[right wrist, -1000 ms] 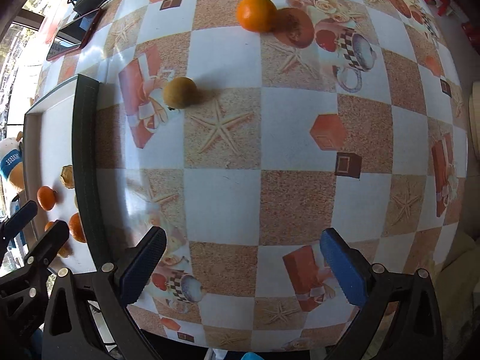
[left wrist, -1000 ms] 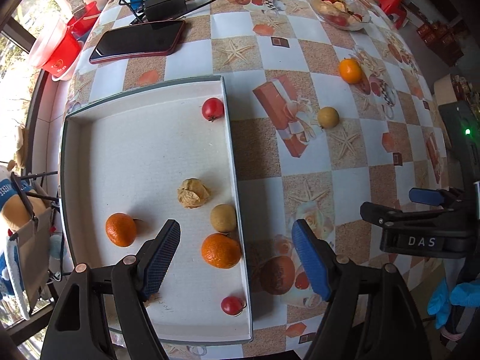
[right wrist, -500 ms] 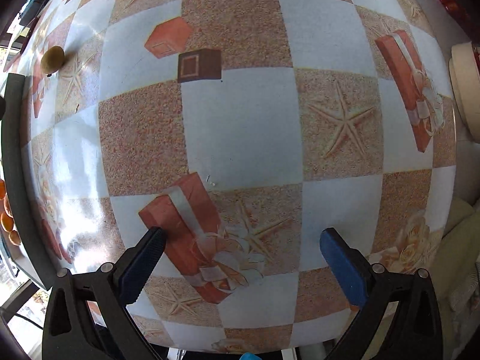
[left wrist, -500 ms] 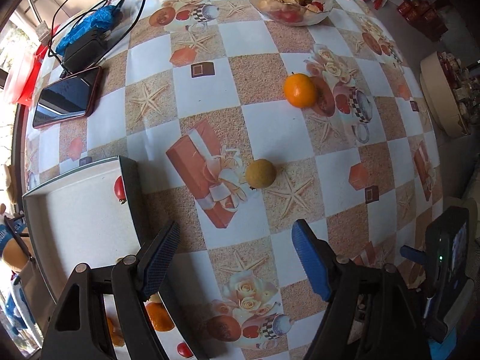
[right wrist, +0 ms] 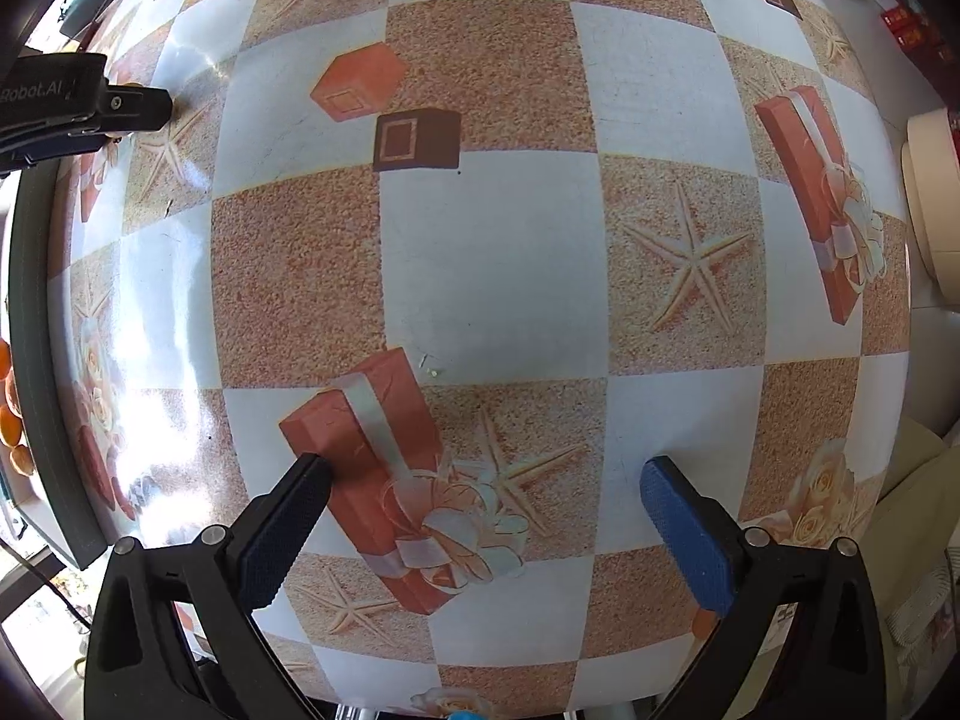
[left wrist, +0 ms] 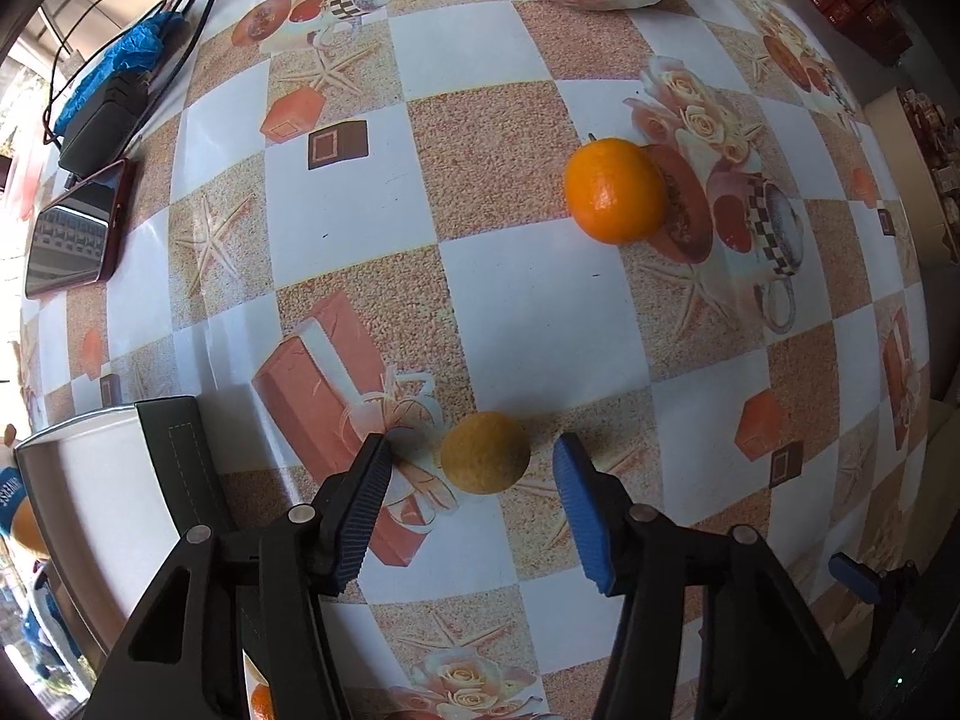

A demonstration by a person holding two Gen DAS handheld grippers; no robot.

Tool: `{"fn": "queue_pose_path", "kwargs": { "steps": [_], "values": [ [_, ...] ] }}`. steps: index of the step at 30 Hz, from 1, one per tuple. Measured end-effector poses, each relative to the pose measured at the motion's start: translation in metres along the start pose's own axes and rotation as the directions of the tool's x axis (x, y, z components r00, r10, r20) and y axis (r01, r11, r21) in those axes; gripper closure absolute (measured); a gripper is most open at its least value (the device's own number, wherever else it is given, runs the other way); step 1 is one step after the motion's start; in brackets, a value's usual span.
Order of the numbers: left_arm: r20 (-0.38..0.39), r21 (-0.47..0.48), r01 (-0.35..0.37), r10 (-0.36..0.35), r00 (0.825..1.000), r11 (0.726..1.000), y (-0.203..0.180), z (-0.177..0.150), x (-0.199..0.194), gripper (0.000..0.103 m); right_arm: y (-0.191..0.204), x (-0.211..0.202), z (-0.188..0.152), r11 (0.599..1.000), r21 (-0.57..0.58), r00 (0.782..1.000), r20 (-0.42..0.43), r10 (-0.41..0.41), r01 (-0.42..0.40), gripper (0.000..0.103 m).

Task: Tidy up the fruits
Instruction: 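Close left gripper on a brown kiwi while right tool moves toward an orange, then close right gripper on the small orange while left gripper lifts the kiwi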

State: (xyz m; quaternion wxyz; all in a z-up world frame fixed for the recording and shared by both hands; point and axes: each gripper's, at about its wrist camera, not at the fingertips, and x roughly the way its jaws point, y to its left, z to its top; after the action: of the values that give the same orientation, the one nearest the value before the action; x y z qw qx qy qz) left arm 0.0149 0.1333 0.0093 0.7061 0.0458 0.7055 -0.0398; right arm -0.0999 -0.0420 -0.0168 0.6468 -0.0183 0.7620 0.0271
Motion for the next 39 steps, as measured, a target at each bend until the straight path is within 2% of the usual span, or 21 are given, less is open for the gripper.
{"fn": "queue_pose_path", "kwargs": {
  "steps": [5,10,13,16,23,28,31,32,33,34,35,37,38,39],
  "values": [
    [0.017,0.025,-0.001,0.001,1.000,1.000,-0.013,0.001,-0.003,0.073,0.002,-0.003,-0.001,1.000,-0.013,1.000,0.015,-0.003,0.003,0.000],
    [0.013,0.017,0.004,-0.004,1.000,1.000,-0.016,-0.014,-0.002,0.073,0.005,-0.004,-0.006,1.000,-0.015,1.000,0.027,-0.003,0.004,0.000],
    [0.002,0.018,-0.008,0.008,1.000,1.000,-0.010,-0.039,-0.002,0.073,0.007,-0.003,0.002,1.000,-0.014,0.999,-0.038,-0.002,0.001,0.000],
    [-0.005,0.023,-0.026,0.026,1.000,0.999,-0.008,-0.060,-0.002,0.073,0.008,-0.011,0.021,0.998,0.017,0.998,-0.035,0.061,-0.060,0.000],
    [-0.017,0.010,-0.033,0.033,0.999,0.999,-0.003,-0.090,-0.001,0.073,0.047,-0.065,0.099,0.991,-0.032,0.982,0.134,0.133,-0.129,0.000],
    [-0.026,-0.024,-0.013,0.012,1.000,1.000,0.009,-0.111,-0.002,0.072,0.073,-0.081,0.153,0.988,-0.031,0.967,0.204,0.152,-0.149,0.000],
    [-0.027,-0.033,-0.004,0.003,1.000,0.999,0.012,-0.116,-0.003,0.072,0.089,-0.082,0.176,0.989,-0.062,0.964,0.226,0.142,-0.131,0.000],
    [-0.027,-0.035,-0.002,0.001,1.000,0.999,0.013,-0.117,-0.002,0.072,0.095,-0.082,0.182,0.989,-0.074,0.963,0.229,0.140,-0.127,0.008],
    [-0.028,-0.035,-0.001,0.000,1.000,0.999,0.016,-0.116,-0.002,0.072,0.094,-0.078,0.191,0.988,-0.084,0.964,0.224,0.146,-0.130,0.023],
    [-0.028,-0.036,0.000,-0.001,1.000,0.999,0.019,-0.117,-0.002,0.072,0.098,-0.075,0.195,0.987,-0.090,0.966,0.212,0.150,-0.134,0.029],
    [-0.029,-0.038,0.001,-0.002,1.000,0.999,0.023,-0.116,-0.001,0.072,0.101,-0.072,0.199,0.986,-0.093,0.967,0.199,0.157,-0.141,0.033],
    [-0.029,-0.043,0.005,-0.006,1.000,0.999,0.032,-0.108,0.004,0.072,0.109,-0.068,0.202,0.985,-0.100,0.971,0.184,0.155,-0.139,0.034],
    [-0.030,-0.045,0.008,-0.009,1.000,0.999,0.038,-0.104,0.004,0.072,0.114,-0.068,0.204,0.986,-0.105,0.972,0.187,0.144,-0.126,0.041],
    [-0.030,-0.046,0.009,-0.010,0.999,0.999,0.037,-0.100,0.002,0.072,0.116,-0.069,0.203,0.988,-0.113,0.971,0.200,0.129,-0.108,0.060]
  ]
}}
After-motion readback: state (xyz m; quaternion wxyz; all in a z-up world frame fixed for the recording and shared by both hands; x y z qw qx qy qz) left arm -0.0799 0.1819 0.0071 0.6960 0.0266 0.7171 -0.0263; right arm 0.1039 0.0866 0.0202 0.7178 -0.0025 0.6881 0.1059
